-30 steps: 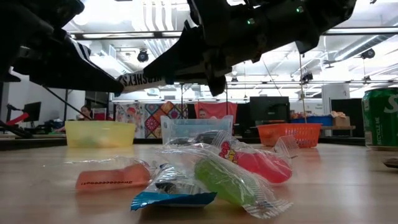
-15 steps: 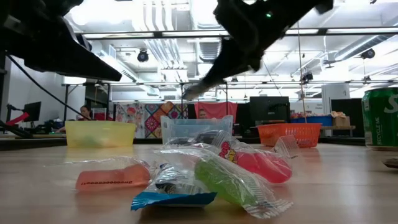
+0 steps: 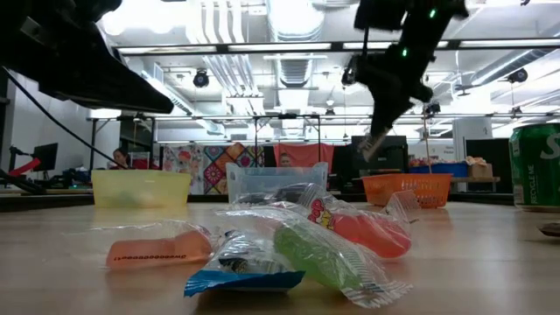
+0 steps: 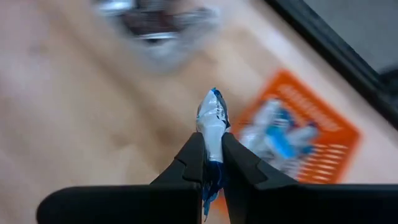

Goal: Organize candy in baskets
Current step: Put the white chocolate bar chocolate into the orange bin, then put the orange gummy into the yellow bin

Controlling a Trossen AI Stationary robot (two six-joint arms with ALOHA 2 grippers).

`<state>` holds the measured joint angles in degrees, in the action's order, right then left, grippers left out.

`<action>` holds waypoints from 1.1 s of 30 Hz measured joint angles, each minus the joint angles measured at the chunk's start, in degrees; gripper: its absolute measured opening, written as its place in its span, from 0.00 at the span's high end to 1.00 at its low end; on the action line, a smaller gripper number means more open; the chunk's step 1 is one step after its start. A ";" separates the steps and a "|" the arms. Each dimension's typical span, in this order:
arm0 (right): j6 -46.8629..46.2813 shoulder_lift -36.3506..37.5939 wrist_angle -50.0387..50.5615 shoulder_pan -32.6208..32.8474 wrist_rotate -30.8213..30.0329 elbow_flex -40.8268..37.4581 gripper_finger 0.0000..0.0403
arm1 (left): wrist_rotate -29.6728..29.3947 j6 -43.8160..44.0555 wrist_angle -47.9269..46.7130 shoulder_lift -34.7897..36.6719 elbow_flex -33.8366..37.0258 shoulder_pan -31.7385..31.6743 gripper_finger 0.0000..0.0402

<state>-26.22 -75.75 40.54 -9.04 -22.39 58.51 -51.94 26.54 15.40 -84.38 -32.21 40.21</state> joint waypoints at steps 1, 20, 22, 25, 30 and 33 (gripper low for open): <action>-0.19 0.08 0.06 -1.93 -0.15 -0.34 0.96 | 0.00 0.19 0.02 0.00 0.00 0.00 0.80; 0.71 -5.19 -0.55 -15.78 -0.08 -1.62 0.66 | 0.48 5.59 0.00 -0.98 0.09 0.02 0.80; 0.71 -4.66 -0.55 -15.31 0.13 -1.62 0.63 | 0.54 7.61 0.02 -0.98 0.09 0.02 0.80; 0.30 -3.81 -0.53 -13.89 0.43 -1.62 0.59 | 3.47 9.06 0.04 -0.98 0.09 0.02 0.80; -0.22 -2.15 -0.55 -9.35 0.56 -1.62 0.57 | 10.09 10.17 1.36 -1.03 0.09 0.07 0.79; -1.30 -1.61 -0.55 -5.70 0.54 -1.62 0.57 | 12.53 10.65 5.16 -2.33 0.09 0.16 0.76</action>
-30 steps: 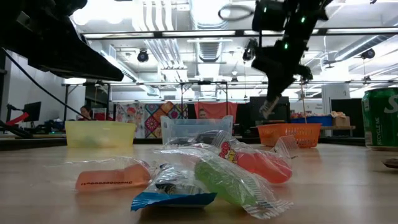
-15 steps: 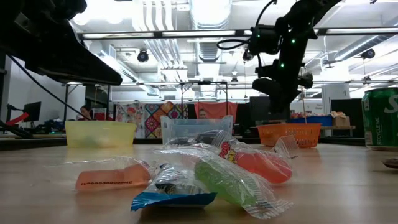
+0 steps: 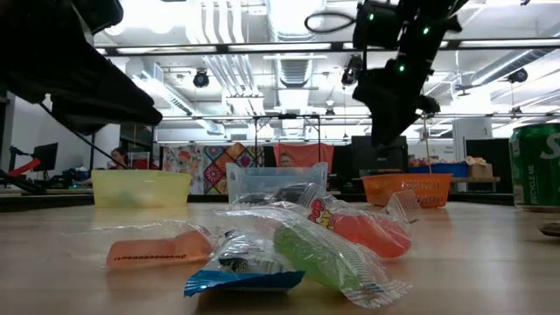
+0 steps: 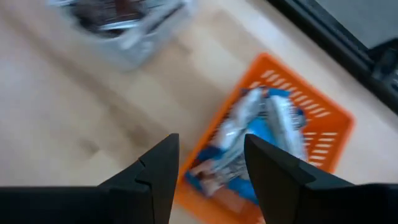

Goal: Organize candy in baskets
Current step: Put the orange gummy into the yellow bin

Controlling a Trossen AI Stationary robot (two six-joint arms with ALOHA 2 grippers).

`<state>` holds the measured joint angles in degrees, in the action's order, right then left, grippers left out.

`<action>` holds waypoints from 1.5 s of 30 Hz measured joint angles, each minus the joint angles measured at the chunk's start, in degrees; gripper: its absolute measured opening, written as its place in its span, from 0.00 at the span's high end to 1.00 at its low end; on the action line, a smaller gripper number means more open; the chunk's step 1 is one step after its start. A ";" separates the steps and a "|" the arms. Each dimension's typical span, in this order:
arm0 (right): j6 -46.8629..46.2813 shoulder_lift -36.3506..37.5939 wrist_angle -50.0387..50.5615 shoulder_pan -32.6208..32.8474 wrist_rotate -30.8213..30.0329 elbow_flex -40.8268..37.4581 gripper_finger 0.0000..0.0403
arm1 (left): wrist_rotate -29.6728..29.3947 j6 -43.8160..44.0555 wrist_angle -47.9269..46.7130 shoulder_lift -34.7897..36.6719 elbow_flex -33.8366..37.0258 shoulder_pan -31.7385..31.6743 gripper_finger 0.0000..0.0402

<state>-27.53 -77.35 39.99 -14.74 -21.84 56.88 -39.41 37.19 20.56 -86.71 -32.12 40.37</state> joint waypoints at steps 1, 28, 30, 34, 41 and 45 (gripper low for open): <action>-0.27 0.12 0.02 1.33 0.02 0.00 0.57 | 0.13 0.19 1.54 -0.96 0.00 0.12 0.74; -9.26 -0.12 -9.22 29.88 -15.74 -2.03 0.57 | 10.47 -2.27 5.29 -24.16 -14.47 2.20 0.52; -9.68 -0.38 -9.24 30.01 -15.74 -2.11 0.57 | 10.51 -0.82 4.91 -24.95 -14.68 2.12 0.52; -10.12 -0.42 -9.51 30.03 -15.72 -2.32 0.57 | 10.99 3.37 5.80 -26.20 -14.71 2.00 0.53; -10.90 -0.68 -9.53 30.14 -15.72 -2.54 0.57 | 10.36 3.86 5.51 -26.52 -14.60 2.18 0.71; -11.61 -0.88 -9.55 30.14 -15.72 -2.86 0.57 | 10.40 3.88 5.29 -26.25 -14.26 2.18 0.90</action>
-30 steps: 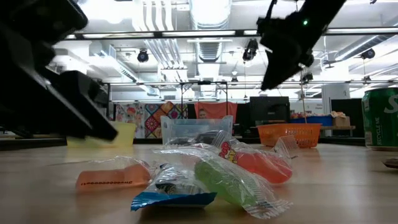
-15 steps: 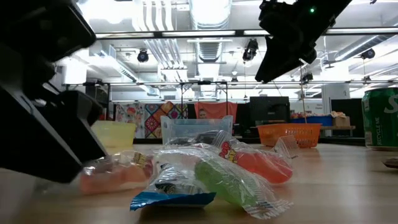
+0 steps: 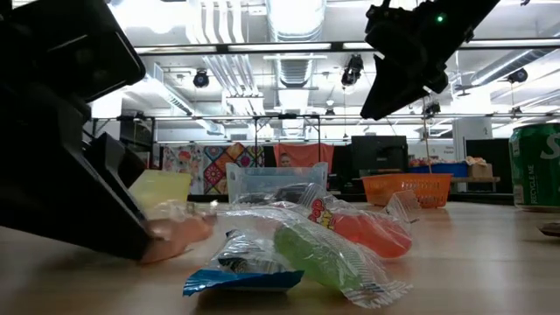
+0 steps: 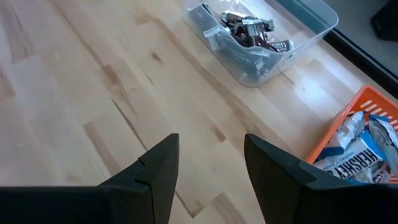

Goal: Organize candy in baskets
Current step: Put the orange gummy into the yellow bin

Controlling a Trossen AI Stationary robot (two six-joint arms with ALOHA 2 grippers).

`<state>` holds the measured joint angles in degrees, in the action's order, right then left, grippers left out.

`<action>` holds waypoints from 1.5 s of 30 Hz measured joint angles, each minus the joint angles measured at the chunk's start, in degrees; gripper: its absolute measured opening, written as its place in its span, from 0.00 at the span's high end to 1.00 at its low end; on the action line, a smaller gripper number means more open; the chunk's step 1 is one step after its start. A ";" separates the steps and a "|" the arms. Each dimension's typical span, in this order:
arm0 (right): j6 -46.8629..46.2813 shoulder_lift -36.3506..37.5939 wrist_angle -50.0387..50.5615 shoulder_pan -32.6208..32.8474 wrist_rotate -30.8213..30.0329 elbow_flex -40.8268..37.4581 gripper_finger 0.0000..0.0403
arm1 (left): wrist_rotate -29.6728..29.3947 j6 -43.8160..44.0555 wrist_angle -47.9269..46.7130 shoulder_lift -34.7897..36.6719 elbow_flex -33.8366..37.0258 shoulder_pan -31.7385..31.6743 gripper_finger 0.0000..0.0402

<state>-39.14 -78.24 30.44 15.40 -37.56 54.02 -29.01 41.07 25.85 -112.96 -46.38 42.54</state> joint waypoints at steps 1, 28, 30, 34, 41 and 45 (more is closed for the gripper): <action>-0.02 -0.02 -0.04 0.00 0.00 -0.06 0.57 | 0.21 0.07 -0.01 0.25 0.16 0.00 0.95; 0.35 -0.33 -2.94 -0.02 -1.70 -1.11 0.57 | -8.78 5.81 -82.21 49.33 2.24 -40.33 1.00; 0.35 -0.33 -3.10 -0.02 -1.98 -1.11 0.57 | -7.08 -4.71 -79.84 50.65 2.24 -50.06 1.00; 0.82 -0.33 -3.83 -0.02 -2.10 -1.18 0.57 | 4.38 -24.89 -70.12 50.89 2.28 -70.88 1.00; 2.30 -0.33 -4.43 -0.04 -2.12 -1.20 0.57 | 26.67 -37.97 -60.27 44.93 2.15 -94.46 0.92; 2.31 -0.33 -4.41 -0.04 -2.12 -1.20 0.57 | 26.88 -40.46 -60.28 42.34 2.15 -97.00 0.84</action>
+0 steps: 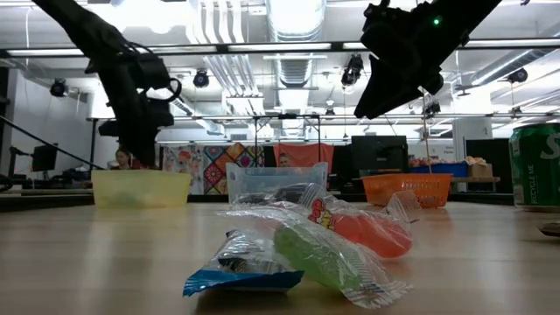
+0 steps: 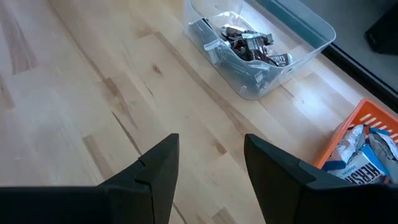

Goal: Organize candy in baskets
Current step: Put the orange gummy into the yellow bin, then put the brown chocolate bar into the transparent bin

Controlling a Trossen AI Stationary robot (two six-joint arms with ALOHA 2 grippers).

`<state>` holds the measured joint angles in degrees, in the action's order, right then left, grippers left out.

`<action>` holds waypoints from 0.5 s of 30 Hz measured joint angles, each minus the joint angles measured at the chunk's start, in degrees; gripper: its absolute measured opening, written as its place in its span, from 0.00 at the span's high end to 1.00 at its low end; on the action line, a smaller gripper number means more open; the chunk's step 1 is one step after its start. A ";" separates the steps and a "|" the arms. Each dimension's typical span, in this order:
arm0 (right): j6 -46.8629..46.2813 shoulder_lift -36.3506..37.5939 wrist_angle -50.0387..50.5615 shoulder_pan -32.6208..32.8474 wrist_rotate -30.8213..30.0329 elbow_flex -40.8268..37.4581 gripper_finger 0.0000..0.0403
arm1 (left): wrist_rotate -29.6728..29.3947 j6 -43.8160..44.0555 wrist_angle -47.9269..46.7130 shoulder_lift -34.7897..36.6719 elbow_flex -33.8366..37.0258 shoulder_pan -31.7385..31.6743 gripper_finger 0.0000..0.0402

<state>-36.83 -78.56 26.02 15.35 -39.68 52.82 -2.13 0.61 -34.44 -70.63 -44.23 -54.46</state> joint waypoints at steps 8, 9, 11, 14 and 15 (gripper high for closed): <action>-0.56 0.00 -0.02 0.02 0.73 -0.02 0.57 | -0.05 -0.77 -0.30 -1.21 0.00 0.37 0.72; -0.56 0.00 -0.04 0.02 1.58 -0.02 0.57 | 0.65 0.40 -0.92 -0.73 0.02 0.76 0.71; 0.19 0.00 -0.20 0.02 4.46 -0.02 0.57 | 4.21 2.53 -1.96 0.66 0.06 2.35 0.70; 1.79 0.00 -1.65 0.02 10.13 -0.02 0.57 | 7.07 5.52 -2.31 3.59 0.17 7.61 0.70; 1.86 0.00 -2.04 0.02 12.12 -0.02 0.57 | 7.06 6.73 -1.95 4.74 0.18 10.07 0.70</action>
<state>-34.96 -78.56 23.98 15.38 -27.57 52.80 4.93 7.34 -36.39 -65.88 -44.04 -44.39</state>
